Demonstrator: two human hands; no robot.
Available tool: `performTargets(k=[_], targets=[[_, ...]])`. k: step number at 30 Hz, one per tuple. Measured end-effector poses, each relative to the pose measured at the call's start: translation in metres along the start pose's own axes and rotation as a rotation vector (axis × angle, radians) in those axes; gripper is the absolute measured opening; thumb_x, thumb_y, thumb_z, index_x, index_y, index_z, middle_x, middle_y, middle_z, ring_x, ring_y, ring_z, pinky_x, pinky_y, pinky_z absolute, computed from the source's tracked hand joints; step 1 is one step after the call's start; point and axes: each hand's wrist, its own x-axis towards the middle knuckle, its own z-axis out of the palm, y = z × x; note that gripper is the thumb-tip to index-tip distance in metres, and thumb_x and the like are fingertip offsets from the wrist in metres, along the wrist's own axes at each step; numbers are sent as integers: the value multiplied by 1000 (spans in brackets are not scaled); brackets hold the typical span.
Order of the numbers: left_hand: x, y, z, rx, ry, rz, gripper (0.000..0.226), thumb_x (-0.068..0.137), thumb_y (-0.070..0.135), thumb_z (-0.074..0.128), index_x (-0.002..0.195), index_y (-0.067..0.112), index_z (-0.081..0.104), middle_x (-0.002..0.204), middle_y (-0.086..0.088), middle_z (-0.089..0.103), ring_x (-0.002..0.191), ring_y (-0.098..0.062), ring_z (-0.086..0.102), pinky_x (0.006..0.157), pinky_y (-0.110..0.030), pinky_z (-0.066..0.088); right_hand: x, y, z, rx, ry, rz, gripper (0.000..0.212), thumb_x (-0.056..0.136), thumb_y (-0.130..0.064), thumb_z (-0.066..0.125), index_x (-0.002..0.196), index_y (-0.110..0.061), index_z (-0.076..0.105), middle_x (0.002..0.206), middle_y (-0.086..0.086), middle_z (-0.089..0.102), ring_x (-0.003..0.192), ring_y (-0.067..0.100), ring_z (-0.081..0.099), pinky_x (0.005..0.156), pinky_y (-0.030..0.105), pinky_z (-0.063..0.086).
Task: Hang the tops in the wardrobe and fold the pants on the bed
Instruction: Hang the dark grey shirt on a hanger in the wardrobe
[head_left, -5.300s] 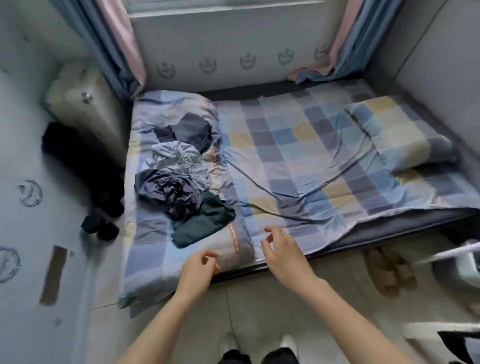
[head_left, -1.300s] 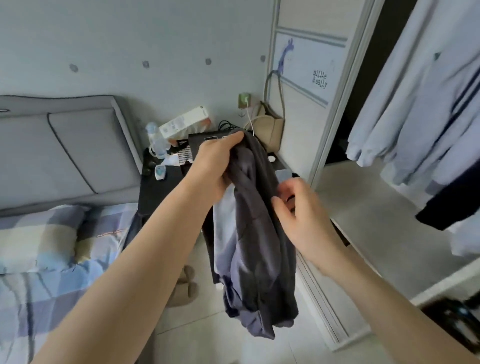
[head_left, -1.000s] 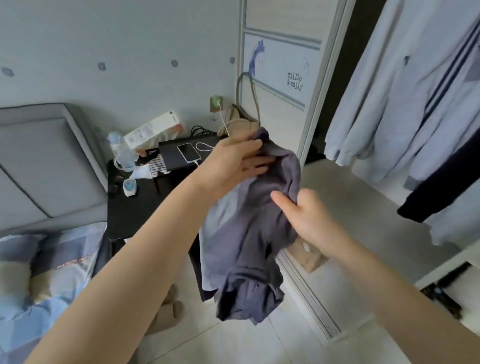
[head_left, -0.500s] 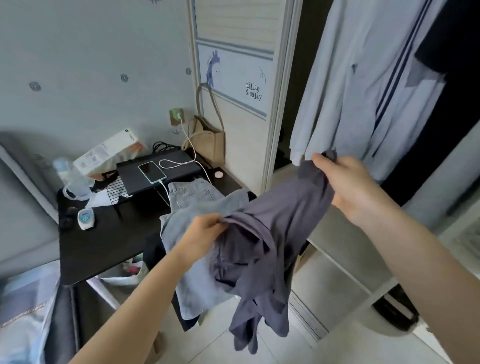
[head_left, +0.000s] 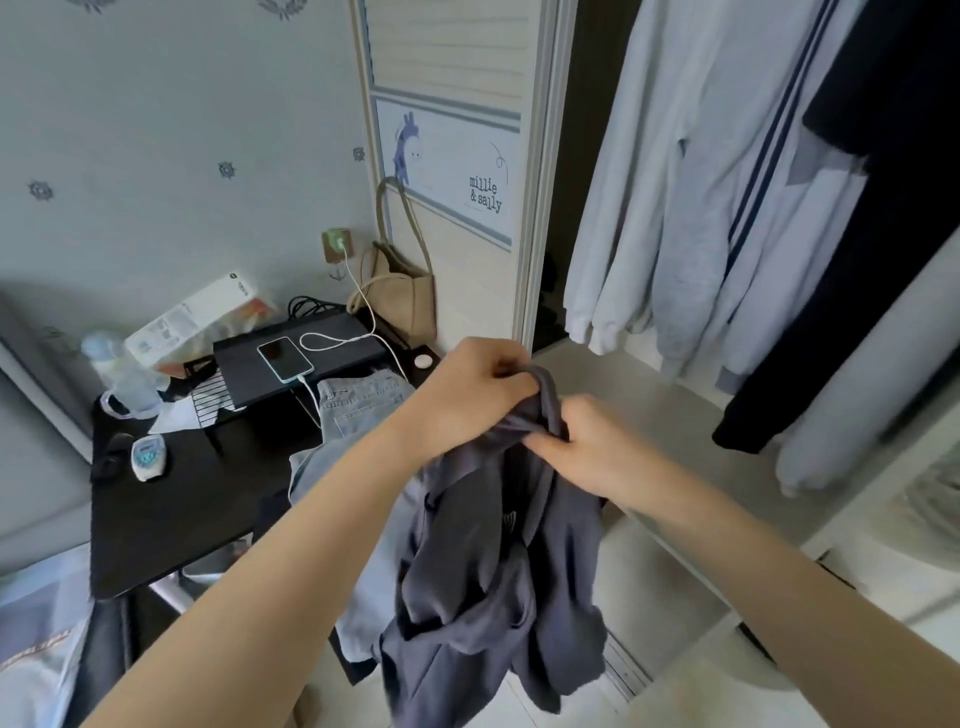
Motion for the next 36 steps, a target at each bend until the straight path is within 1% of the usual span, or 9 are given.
performTargets(k=[4,8,14,16,18,21,26,30,36], targets=[[-2,-22,-2,232,-116,-76,36,70,39,81,101,31,65,93,11,65,90,-4,61,79,-19,47,-1,13,-18,199,-10,146,34,85,-33,65,67,-6,58,64,3,56,61,17,54,62,33,41],[-1,-46,20,440,-14,10,77,59,46,83,128,34,50,104,4,48,102,-19,50,89,-35,39,-4,2,-30,721,-75,238,35,90,-32,64,104,0,70,98,18,72,95,30,70,93,45,52],[-9,-72,52,665,35,-267,100,85,18,59,154,21,-13,140,-8,22,131,-32,30,109,-41,27,4,-10,-43,852,152,303,22,91,-16,63,107,-1,67,105,19,70,97,30,69,90,46,54],[-11,-79,50,604,4,-404,77,90,13,54,152,6,10,139,-15,30,128,-39,37,104,-42,36,3,-9,-47,829,182,324,23,89,-10,64,111,-3,65,106,17,70,97,28,68,88,44,55],[-10,-81,46,599,-28,-520,32,95,29,52,114,3,51,121,-19,56,112,-40,57,88,-40,47,2,-8,-47,838,211,338,22,88,-6,62,110,-4,64,104,14,70,95,25,68,87,43,55],[-12,-78,42,265,-248,-765,49,99,43,41,80,1,58,82,-18,74,82,-33,73,76,-35,58,2,-6,-47,865,262,344,16,87,0,54,101,1,62,89,13,64,81,20,64,72,34,53],[-13,-77,52,-447,-385,-966,79,91,67,41,103,-10,58,102,-25,67,93,-38,71,83,-42,59,6,-5,-46,914,310,338,21,83,9,48,97,-4,55,88,11,57,84,21,60,77,36,51],[-10,-86,62,-811,-438,-969,58,91,36,66,133,1,46,131,-21,52,110,-41,64,100,-57,47,9,-4,-44,999,335,341,24,79,16,44,92,-3,53,88,10,52,86,25,54,86,38,47],[6,-78,86,-602,-421,-954,53,82,41,75,125,24,50,129,-4,50,113,-32,59,72,-57,50,6,-12,-37,923,451,300,45,82,8,53,115,-22,42,115,14,54,93,25,61,71,33,51]])
